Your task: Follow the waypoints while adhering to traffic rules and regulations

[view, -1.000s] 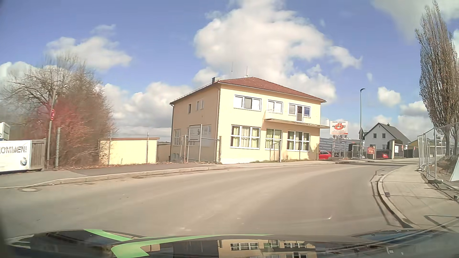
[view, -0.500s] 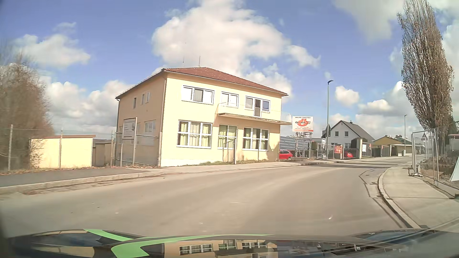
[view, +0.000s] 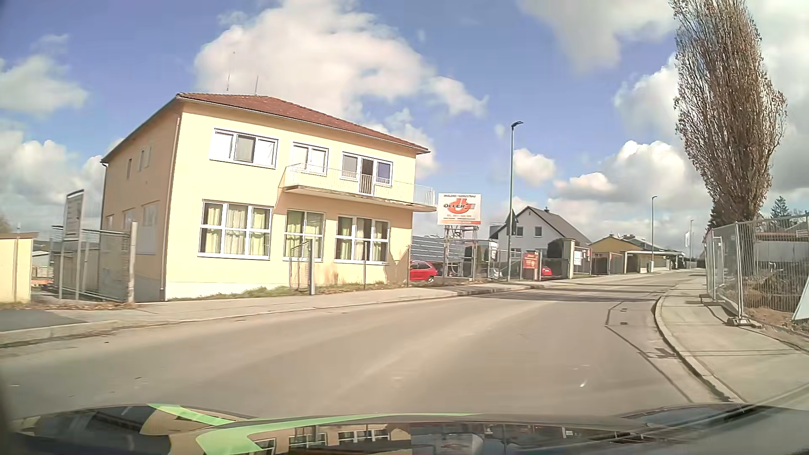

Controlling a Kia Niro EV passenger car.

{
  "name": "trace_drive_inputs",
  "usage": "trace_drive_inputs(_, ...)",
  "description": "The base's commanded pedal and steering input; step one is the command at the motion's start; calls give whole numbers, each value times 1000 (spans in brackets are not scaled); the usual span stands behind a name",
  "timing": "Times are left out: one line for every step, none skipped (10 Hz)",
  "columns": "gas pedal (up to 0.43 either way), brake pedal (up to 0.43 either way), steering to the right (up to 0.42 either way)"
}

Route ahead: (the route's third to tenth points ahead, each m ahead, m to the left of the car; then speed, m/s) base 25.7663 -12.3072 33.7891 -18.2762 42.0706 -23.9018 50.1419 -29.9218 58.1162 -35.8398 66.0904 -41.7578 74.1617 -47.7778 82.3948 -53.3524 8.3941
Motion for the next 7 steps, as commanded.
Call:
trace_drive_inputs(197,0,180)
trace_drive_inputs(209,0,179)
trace_drive_inputs(209,0,175)
trace_drive_inputs(209,0,171)
trace_drive_inputs(209,0,164)
trace_drive_inputs(209,0,161)
trace_drive_inputs(209,0,160)
